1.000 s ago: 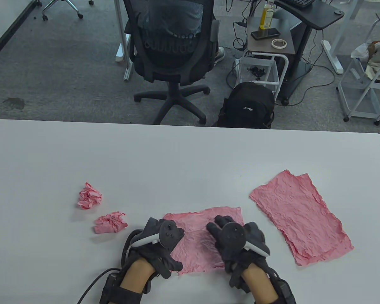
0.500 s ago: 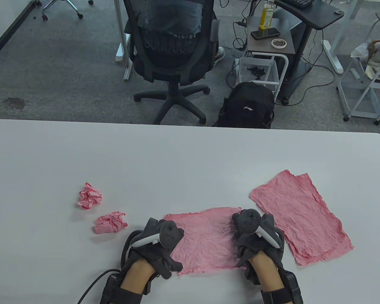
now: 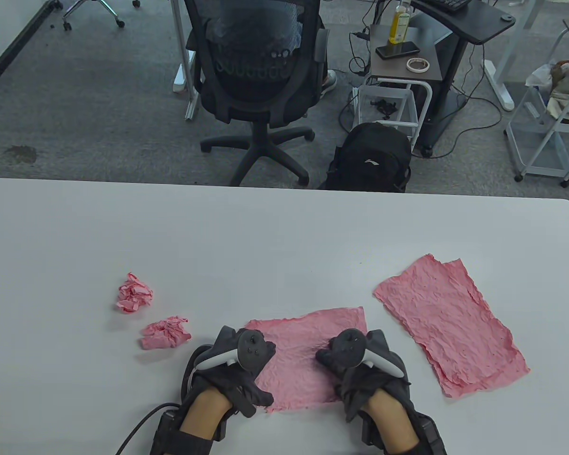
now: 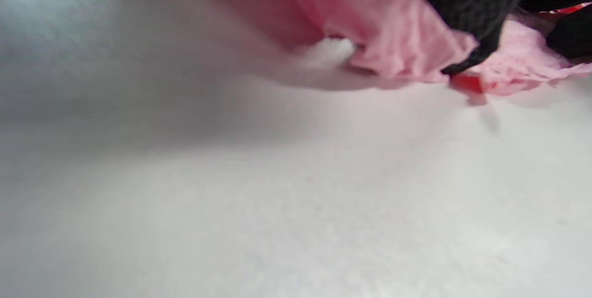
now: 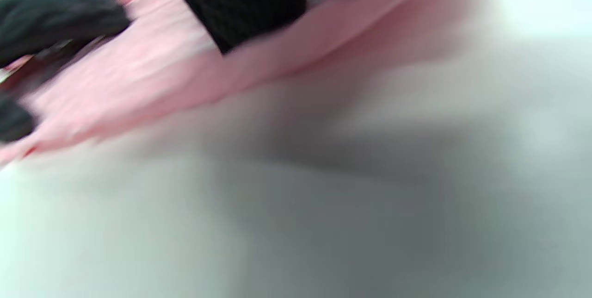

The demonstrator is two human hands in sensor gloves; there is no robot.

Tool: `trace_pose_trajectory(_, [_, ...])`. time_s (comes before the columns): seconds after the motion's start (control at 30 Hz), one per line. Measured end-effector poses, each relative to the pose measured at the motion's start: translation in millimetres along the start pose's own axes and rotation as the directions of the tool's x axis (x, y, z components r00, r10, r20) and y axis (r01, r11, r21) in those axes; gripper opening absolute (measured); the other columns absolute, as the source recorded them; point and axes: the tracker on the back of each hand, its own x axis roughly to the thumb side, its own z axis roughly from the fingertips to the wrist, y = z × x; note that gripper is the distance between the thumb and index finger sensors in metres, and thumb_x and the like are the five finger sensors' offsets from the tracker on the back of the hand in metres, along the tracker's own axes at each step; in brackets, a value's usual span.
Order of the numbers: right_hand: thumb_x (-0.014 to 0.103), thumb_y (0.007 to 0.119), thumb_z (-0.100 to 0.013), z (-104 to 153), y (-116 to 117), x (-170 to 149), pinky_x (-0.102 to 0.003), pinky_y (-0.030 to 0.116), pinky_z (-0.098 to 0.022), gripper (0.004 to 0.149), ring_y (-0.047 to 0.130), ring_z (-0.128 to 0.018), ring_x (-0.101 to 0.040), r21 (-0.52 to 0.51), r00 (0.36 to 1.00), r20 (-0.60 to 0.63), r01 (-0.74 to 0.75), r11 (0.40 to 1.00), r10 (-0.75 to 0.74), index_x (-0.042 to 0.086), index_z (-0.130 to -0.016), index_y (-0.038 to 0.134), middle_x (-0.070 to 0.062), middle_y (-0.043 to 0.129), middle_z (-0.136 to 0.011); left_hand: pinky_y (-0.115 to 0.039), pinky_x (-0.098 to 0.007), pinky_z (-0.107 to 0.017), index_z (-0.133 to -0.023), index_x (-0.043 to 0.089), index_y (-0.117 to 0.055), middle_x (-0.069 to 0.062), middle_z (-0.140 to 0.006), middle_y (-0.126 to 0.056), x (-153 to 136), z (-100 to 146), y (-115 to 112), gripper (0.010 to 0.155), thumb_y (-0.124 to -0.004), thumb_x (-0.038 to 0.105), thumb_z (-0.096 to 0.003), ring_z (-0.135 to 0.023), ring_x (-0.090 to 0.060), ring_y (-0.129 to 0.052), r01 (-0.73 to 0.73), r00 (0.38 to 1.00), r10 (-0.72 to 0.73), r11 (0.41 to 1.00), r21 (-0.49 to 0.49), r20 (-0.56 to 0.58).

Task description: Flatten crumpled papers and stack

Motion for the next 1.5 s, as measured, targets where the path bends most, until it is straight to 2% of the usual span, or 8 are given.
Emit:
trace_pose_trajectory(0.23, [0.015,0.078,-0.043,8.7,-13.8,-23.7,-0.064,0.035,-0.067,0.071,0.020,-0.101,-0.043,-0.094,0.997,-0.063,0.032,0.995,-0.038,0.023,-0.103,0.040,-0.012,0.022,-0.112,-0.012,-0.068,-0.075,-0.113,0.030,-0.019,-0.005,-0.113,0.000,-0.3,0.1,-0.9,0.102,-0.084,0.062,-0.0415,-0.111,-0.035,0.000,-0.006,1.000,0.006,1.000,0.004,0.010])
trace_pose_trajectory(0.33, [0.014,0.073,-0.045,14.5,-24.7,-17.6,-0.068,0.040,-0.064,0.058,0.044,-0.096,-0.052,-0.348,0.983,-0.184,-0.077,0.934,0.013,0.010,-0.101,0.057,-0.023,0.054,-0.107,-0.011,-0.068,-0.075,-0.113,0.029,-0.018,-0.006,-0.113,0.000,-0.7,-0.2,-0.6,0.103,-0.085,0.061,-0.0416,-0.111,-0.036,0.003,-0.009,1.000,0.009,1.000,-0.009,0.025])
trace_pose_trajectory(0.47, [0.036,0.072,-0.049,8.3,-26.2,-22.2,-0.069,0.044,-0.063,0.055,0.052,-0.093,-0.054,-0.350,0.934,-0.343,-0.221,0.911,0.095,0.006,-0.095,0.067,-0.025,0.065,-0.100,-0.010,-0.069,-0.074,-0.113,0.029,-0.018,-0.006,-0.113,0.000,-1.6,0.8,-1.4,0.104,-0.087,0.058,-0.0414,-0.111,-0.036,0.003,-0.011,0.998,0.012,1.000,-0.016,0.060])
trace_pose_trajectory(0.7, [0.028,0.089,-0.042,5.9,-26.5,-11.1,-0.067,0.037,-0.066,0.038,0.051,-0.095,-0.050,-0.485,0.964,-0.241,-0.222,0.846,0.115,0.016,-0.078,0.085,-0.017,0.058,-0.104,-0.010,-0.069,-0.074,-0.113,0.028,-0.019,-0.006,-0.113,-0.001,-1.3,1.4,-2.0,0.103,-0.087,0.058,-0.0415,-0.111,-0.037,0.001,-0.007,0.998,0.008,1.000,-0.013,0.067])
trace_pose_trajectory(0.83, [0.027,0.087,-0.043,14.8,-28.9,-17.0,-0.068,0.042,-0.065,0.037,0.055,-0.093,-0.051,-0.559,0.998,-0.016,0.038,0.828,-0.057,0.017,-0.078,0.084,-0.019,0.061,-0.103,-0.010,-0.069,-0.074,-0.113,0.028,-0.018,-0.006,-0.113,-0.001,-1.9,1.3,-2.1,0.103,-0.087,0.058,-0.0413,-0.111,-0.036,0.001,-0.012,0.998,0.012,1.000,-0.008,0.069])
trace_pose_trajectory(1.23, [0.028,0.080,-0.046,21.2,-30.9,-28.2,-0.058,0.077,-0.041,0.056,0.101,-0.050,-0.037,-0.474,0.799,0.274,0.596,0.648,-0.535,0.002,-0.092,0.059,-0.009,0.098,-0.061,-0.008,-0.068,-0.074,-0.113,0.028,-0.018,-0.005,-0.113,0.001,-1.3,0.9,-1.5,0.103,-0.087,0.058,-0.0417,-0.110,-0.036,0.003,-0.016,0.997,0.017,1.000,-0.021,0.069])
trace_pose_trajectory(1.37, [0.060,0.078,-0.044,19.2,-23.5,-38.6,-0.058,0.077,-0.039,0.087,0.100,-0.047,-0.036,-0.385,0.806,0.150,0.582,0.717,-0.573,0.000,-0.099,0.047,-0.010,0.094,-0.060,-0.008,-0.068,-0.074,-0.113,0.028,-0.019,-0.006,-0.113,0.001,-1.7,1.3,-2.0,0.103,-0.087,0.057,-0.0418,-0.110,-0.036,0.003,-0.021,0.997,0.022,1.000,-0.017,0.076])
trace_pose_trajectory(1.5, [0.065,0.080,-0.042,11.3,-19.0,-40.1,-0.054,0.080,-0.033,0.088,0.102,-0.039,-0.034,-0.307,0.829,0.093,0.551,0.776,-0.552,-0.001,-0.096,0.059,-0.010,0.095,-0.057,-0.009,-0.069,-0.074,-0.113,0.028,-0.019,-0.006,-0.113,0.000,-0.8,1.1,-1.3,0.103,-0.087,0.057,-0.0415,-0.110,-0.036,0.004,-0.012,0.997,0.014,1.000,-0.025,0.080])
